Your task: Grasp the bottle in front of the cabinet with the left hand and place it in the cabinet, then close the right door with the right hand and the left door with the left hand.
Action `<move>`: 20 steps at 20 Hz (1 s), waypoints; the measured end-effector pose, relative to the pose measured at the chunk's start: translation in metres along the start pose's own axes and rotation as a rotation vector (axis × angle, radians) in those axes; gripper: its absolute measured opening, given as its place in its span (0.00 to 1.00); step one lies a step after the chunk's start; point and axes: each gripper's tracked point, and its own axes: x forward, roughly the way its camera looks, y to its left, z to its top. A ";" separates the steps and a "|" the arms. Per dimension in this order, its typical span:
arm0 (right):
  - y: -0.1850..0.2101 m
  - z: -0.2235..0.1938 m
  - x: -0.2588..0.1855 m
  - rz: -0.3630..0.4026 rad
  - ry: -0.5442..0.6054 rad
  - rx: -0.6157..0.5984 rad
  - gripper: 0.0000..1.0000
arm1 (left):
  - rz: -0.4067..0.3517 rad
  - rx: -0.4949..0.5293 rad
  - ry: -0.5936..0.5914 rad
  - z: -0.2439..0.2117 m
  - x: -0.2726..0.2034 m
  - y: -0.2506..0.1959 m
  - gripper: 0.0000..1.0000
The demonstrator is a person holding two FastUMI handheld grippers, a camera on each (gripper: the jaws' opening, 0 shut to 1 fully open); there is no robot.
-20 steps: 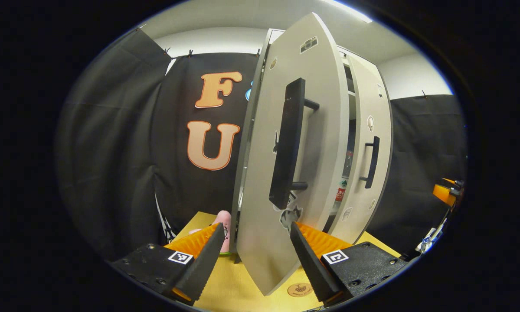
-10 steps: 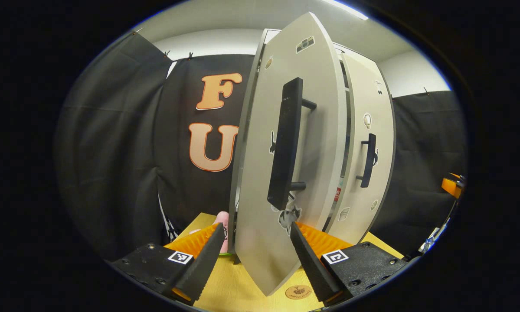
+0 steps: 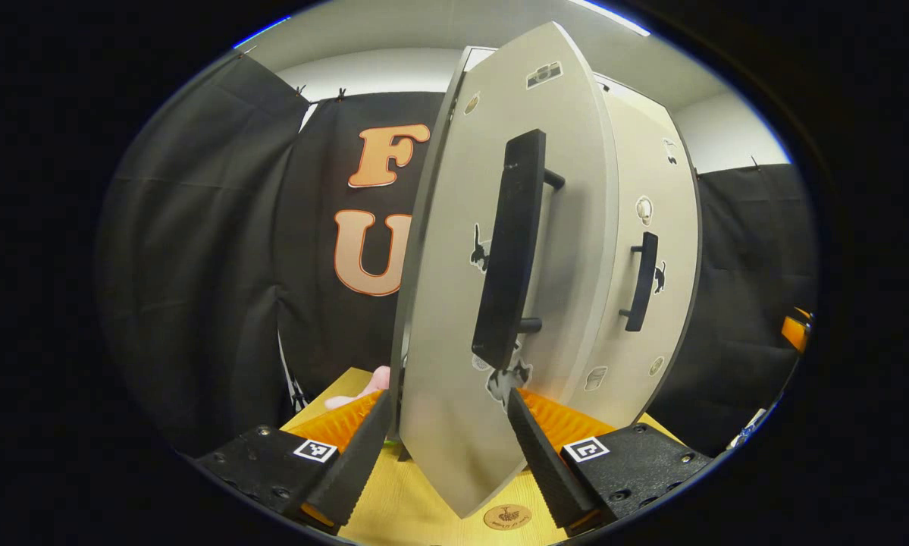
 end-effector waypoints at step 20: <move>-0.076 -0.032 -0.022 -0.127 0.063 0.009 0.87 | -0.089 0.069 0.033 -0.019 0.100 -0.081 0.94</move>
